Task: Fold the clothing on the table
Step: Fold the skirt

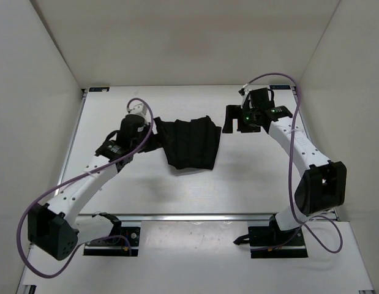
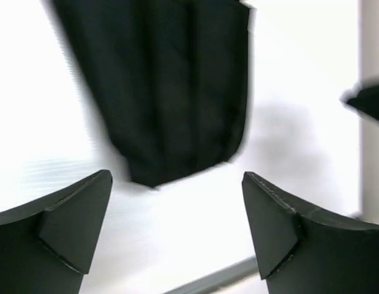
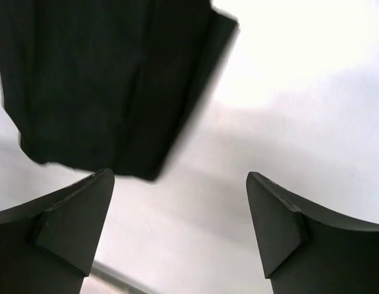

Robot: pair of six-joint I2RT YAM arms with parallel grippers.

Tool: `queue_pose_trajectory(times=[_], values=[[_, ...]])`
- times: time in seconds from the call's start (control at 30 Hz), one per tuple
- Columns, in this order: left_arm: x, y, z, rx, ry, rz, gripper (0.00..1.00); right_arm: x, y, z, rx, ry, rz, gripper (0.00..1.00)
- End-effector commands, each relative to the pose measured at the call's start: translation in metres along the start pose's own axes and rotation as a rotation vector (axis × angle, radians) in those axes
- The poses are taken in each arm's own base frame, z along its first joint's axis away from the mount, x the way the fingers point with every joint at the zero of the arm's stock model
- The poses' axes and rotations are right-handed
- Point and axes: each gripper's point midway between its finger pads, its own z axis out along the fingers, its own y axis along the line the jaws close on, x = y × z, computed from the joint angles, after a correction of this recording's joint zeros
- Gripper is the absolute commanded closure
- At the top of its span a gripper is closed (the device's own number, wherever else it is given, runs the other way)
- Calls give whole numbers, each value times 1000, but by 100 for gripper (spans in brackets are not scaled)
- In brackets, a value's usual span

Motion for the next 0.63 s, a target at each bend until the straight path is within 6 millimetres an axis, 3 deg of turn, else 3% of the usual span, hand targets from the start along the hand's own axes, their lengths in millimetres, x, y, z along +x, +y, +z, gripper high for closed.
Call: queue_pose_trajectory(times=[0.0, 0.1, 0.27, 0.47, 0.6], values=[[0, 47, -23, -156, 41, 71, 1, 33, -31, -15, 132, 81, 36, 13], [0, 66, -33, -249, 46, 131, 1, 49, -46, -17, 151, 91, 106, 1], [19, 96, -31, -334, 150, 160, 1, 67, -55, -25, 217, 88, 91, 1], [19, 100, -35, -315, 130, 170, 1, 82, -59, -30, 207, 83, 121, 1], [18, 110, -36, -357, 170, 194, 1, 68, -65, -41, 214, 17, 145, 1]])
